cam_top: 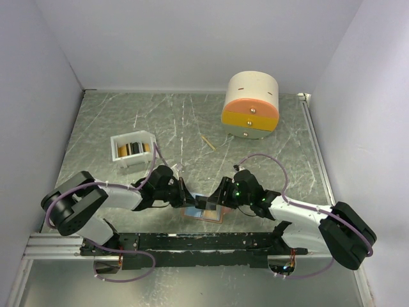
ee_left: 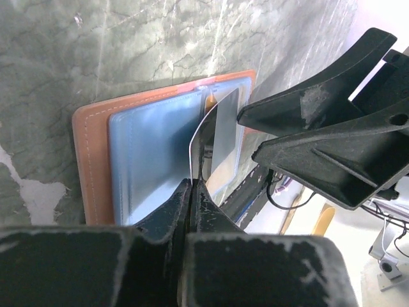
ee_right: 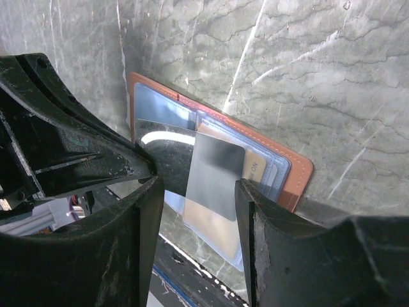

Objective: Put the credit cards into the card holder
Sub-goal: Pick up the credit card from the card holder.

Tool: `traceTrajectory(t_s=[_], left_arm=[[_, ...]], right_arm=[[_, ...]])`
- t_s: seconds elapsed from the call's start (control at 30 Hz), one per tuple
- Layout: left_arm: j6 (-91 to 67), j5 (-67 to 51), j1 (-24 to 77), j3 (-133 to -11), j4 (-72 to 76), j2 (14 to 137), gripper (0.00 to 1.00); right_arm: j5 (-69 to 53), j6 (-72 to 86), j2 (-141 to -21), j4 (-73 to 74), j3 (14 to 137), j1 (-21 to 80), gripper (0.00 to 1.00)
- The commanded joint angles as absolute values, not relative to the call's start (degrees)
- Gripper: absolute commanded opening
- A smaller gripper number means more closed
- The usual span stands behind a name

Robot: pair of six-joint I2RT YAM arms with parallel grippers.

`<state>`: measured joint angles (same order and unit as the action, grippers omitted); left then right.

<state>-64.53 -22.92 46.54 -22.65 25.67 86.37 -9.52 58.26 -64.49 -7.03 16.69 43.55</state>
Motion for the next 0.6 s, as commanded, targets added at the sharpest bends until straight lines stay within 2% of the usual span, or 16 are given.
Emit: traceTrajectory(t_s=[0.0, 0.17, 0.3, 0.57], left_arm=[[-62.55, -21.49, 46.07, -23.63, 22.15, 84.17, 0.07], [-61.42, -17.9, 45.41, -23.72, 15.56, 79.6, 0.07], [-62.7, -16.52, 45.18, -21.66, 17.01, 76.09, 0.07], [-59.36, -21.16, 44.95, -22.71, 17.93, 77.11, 0.07]], right_arm=[[-7.57, 56.58, -64.42, -1.83, 15.53, 43.51, 0.49], [-5.79, 54.04, -62.45, 1.56, 17.55, 43.51, 0.49], [-5.47, 52.67, -61.4, 2.72, 18.33, 43.51, 0.49], [-5.83, 47.7, -58.1, 6.94, 22.58, 43.55, 0.49]])
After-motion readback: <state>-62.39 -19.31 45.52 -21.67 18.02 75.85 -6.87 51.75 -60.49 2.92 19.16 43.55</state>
